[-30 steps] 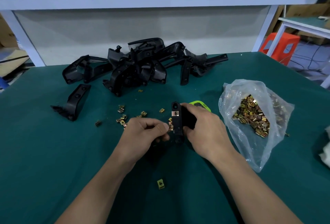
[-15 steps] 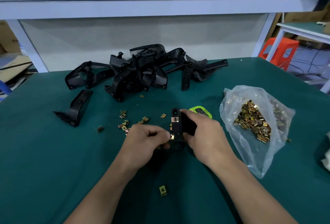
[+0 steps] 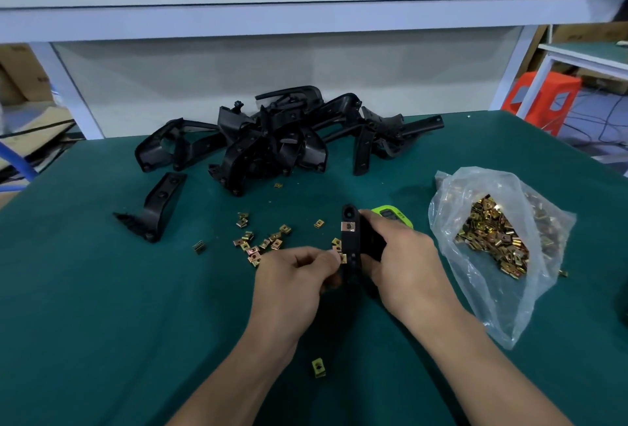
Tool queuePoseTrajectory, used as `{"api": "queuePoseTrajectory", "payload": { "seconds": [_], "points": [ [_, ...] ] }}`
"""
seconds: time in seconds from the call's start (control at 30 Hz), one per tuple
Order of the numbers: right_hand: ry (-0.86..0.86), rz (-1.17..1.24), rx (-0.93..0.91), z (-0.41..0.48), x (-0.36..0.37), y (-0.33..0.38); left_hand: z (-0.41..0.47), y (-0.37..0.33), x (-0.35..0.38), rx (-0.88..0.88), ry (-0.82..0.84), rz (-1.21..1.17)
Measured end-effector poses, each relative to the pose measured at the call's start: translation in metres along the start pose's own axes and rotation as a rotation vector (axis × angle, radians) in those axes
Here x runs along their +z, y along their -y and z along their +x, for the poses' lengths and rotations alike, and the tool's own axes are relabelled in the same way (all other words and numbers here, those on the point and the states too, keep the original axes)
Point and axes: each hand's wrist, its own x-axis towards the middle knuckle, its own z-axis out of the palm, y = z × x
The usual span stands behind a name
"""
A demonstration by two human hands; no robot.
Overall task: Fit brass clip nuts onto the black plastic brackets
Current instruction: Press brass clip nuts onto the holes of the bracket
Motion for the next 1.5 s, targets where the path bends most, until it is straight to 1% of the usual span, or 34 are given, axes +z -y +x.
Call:
{"api": "queuePoseTrajectory", "payload": {
  "seconds": [0.1,0.2,0.3,0.4,0.43,0.57,0.7,0.8,1.03,1.13,1.2,1.27,1.4,1.5],
  "points": [
    [0.032,-0.011,0.000,-0.002,0.005,0.004,-0.001,0.000,0.002,-0.003,-0.008,0.028],
    [0.024,-0.024,0.004,-0.003,0.006,0.006,-0.001,0.000,0.000,0.022,-0.028,0.100],
    [-0.001,-0.073,0.016,-0.002,0.005,0.007,-0.003,0.001,0.002,0.085,-0.049,0.159],
    [-0.059,-0.034,0.032,-0.001,0.005,0.006,-0.010,0.000,0.012,0.187,-0.040,0.293],
    [-0.064,-0.016,0.034,-0.002,0.006,0.006,-0.012,0.001,0.015,0.220,-0.060,0.339],
    [0.000,-0.010,-0.012,-0.005,0.008,0.005,-0.008,0.009,0.011,0.303,-0.164,0.480],
    [-0.021,-0.002,-0.029,-0.005,0.009,0.005,-0.006,0.012,0.007,0.342,-0.177,0.524],
    [0.005,0.024,-0.055,-0.008,0.010,0.009,-0.007,0.011,0.011,0.377,-0.188,0.546],
    [0.053,0.025,-0.107,-0.016,0.013,0.019,0.002,0.015,0.004,0.388,-0.227,0.445],
    [0.086,-0.030,-0.086,-0.015,0.007,0.020,0.006,0.015,0.004,0.449,-0.228,0.432],
    [0.122,-0.108,-0.063,-0.014,0.002,0.019,0.010,0.015,0.004,0.447,-0.212,0.424],
    [0.183,-0.109,-0.034,-0.012,-0.002,0.017,0.012,0.016,0.003,0.435,-0.191,0.414],
    [0.287,0.101,0.052,-0.010,-0.011,0.012,0.008,0.012,-0.001,0.399,-0.161,0.352],
    [0.339,0.288,0.110,-0.022,-0.020,0.010,0.003,0.000,-0.003,0.405,-0.104,0.295]
  ]
}}
